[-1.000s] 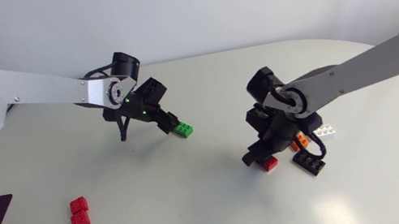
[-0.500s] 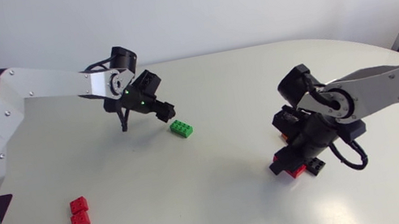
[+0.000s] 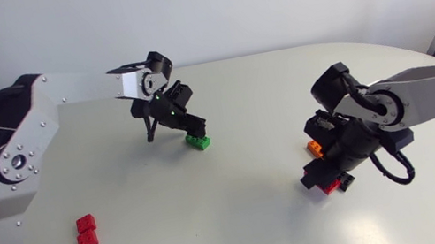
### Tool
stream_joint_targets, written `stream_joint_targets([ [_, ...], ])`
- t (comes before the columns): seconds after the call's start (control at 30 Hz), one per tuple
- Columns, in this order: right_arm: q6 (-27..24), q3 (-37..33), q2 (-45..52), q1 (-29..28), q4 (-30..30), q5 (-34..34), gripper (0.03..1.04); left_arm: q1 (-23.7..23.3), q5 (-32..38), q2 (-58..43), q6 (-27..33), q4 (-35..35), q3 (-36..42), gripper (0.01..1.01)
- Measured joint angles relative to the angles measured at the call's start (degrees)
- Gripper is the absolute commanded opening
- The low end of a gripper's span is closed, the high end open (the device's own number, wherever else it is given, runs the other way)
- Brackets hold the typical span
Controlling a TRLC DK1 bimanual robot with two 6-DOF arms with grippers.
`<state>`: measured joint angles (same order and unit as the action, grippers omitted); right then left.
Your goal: Sort duplo bricks by size, large to the right and small to the left
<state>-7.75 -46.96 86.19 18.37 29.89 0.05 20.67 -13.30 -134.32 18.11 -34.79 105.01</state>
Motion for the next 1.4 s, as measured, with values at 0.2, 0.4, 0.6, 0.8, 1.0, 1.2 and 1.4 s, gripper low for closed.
stream_joint_targets([
  [0.2,0.0,0.0,-1.5,-0.4,1.3,0.0,0.90,1.9,0.0,0.0,0.0,-1.5,0.0,0.821],
  [0.4,-0.1,0.0,-3.2,-0.8,1.5,0.0,0.90,2.3,-1.1,0.4,-2.1,-2.2,-0.9,0.823],
  [0.6,-0.7,0.0,-3.2,-0.9,1.5,0.0,0.90,3.0,-1.1,2.8,-3.2,-3.5,-2.6,0.828],
  [0.8,-1.3,0.9,-3.2,-0.9,1.6,0.0,0.90,1.0,-6.3,6.1,9.4,-10.3,-0.1,0.830],
  [1.0,-2.2,1.0,-3.1,-0.8,1.7,0.0,0.90,-0.1,-6.3,5.2,29.2,-22.8,6.8,0.828],
  [1.2,-2.3,1.5,-3.1,-0.7,1.7,0.0,0.90,-0.7,-6.1,0.9,46.5,-30.2,13.5,0.828],
  [1.4,-2.6,4.3,-2.3,-1.2,0.9,0.0,0.90,-0.8,-3.7,-5.6,57.2,-32.5,19.6,0.825],
])
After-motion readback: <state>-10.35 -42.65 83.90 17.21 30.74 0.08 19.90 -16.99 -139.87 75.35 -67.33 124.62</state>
